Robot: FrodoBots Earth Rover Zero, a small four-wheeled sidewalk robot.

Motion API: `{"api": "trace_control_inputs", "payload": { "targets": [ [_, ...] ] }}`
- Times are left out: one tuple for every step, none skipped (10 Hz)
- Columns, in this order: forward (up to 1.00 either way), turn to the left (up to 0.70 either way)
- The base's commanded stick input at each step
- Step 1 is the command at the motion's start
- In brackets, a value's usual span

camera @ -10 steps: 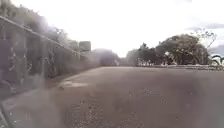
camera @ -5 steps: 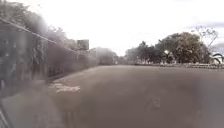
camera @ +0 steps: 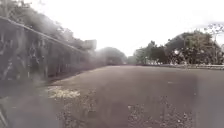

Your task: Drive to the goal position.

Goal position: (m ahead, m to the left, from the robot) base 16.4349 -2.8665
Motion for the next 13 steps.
{"api": "trace_control_inputs", "payload": {
  "targets": [
    [1.0, 0.0],
    [1.0, 0.0],
    [1.0, 0.0],
    [1.0, 0.0],
    [1.0, 0.0],
    [1.0, 0.0],
    [1.0, 0.0],
    [1.0, 0.0],
    [1.0, 0.0],
    [1.0, 0.0],
    [1.0, 0.0],
    [1.0, 0.0],
    [1.0, 0.0]
  ]
}}
